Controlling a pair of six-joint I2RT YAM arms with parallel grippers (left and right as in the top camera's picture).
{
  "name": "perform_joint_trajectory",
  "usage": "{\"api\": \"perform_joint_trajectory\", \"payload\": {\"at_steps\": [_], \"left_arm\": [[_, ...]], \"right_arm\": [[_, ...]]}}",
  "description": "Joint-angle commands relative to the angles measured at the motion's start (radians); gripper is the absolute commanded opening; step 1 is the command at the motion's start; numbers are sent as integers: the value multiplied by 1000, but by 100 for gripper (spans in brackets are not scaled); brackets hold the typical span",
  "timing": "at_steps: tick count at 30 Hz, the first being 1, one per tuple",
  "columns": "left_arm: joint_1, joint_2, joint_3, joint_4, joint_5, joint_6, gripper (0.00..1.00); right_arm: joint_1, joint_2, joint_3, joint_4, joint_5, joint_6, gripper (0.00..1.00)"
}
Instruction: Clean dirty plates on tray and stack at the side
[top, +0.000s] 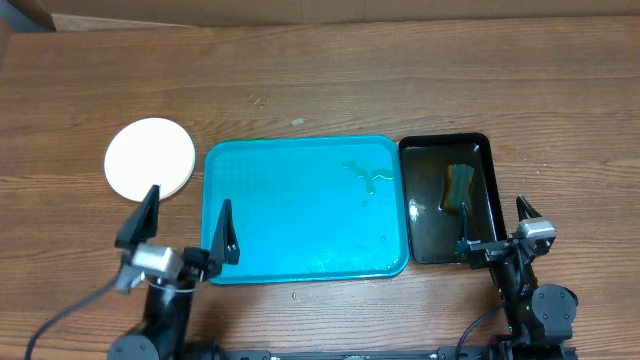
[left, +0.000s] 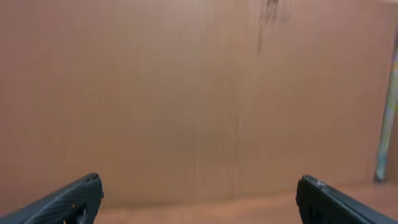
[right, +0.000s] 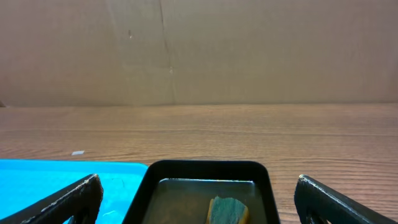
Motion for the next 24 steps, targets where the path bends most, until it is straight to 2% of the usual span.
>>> {"api": "perform_joint_trajectory", "payload": {"at_steps": [1,8,14,19,24], "left_arm": [[-8,-64,-71,36,-32,-6,100],[-14,-85,-193,160,-153,-50,100],[-14,-85,-251,158,-203,-60,100],[-14,-85,-264,47,-248,-60,100],[-14,-85,-264,-127,-267,-55,100]], "right_arm": [[0,-10,-10,4,-5,-4,100],[0,-10,-10,4,-4,-4,100],[0,-10,-10,4,-5,-4,100],[0,-10,-10,4,-5,-4,100],[0,-10,-10,4,-5,-4,100]]}}
